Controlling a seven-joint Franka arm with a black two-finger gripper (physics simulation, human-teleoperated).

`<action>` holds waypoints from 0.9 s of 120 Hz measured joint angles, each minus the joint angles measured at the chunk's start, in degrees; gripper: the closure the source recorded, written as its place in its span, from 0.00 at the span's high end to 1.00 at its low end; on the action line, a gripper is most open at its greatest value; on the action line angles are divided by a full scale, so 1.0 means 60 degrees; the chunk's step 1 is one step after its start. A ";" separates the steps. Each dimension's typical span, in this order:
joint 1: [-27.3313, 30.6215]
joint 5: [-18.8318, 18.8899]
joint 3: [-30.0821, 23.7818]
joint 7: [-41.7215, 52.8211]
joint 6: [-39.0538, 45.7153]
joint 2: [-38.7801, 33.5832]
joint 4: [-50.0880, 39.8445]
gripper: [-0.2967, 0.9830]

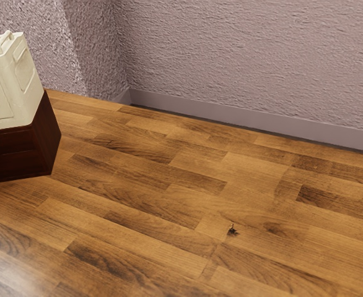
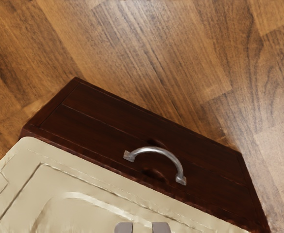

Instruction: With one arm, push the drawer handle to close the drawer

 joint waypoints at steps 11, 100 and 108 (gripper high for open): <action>-0.0404 -0.0103 -0.1089 -0.1045 -0.3318 -0.2226 0.2394 0.36; -0.7738 0.0255 0.0972 -1.4334 -0.7586 0.1416 0.3129 0.76; -0.7542 0.0246 0.0989 -1.5112 -0.7583 0.1406 0.3119 0.76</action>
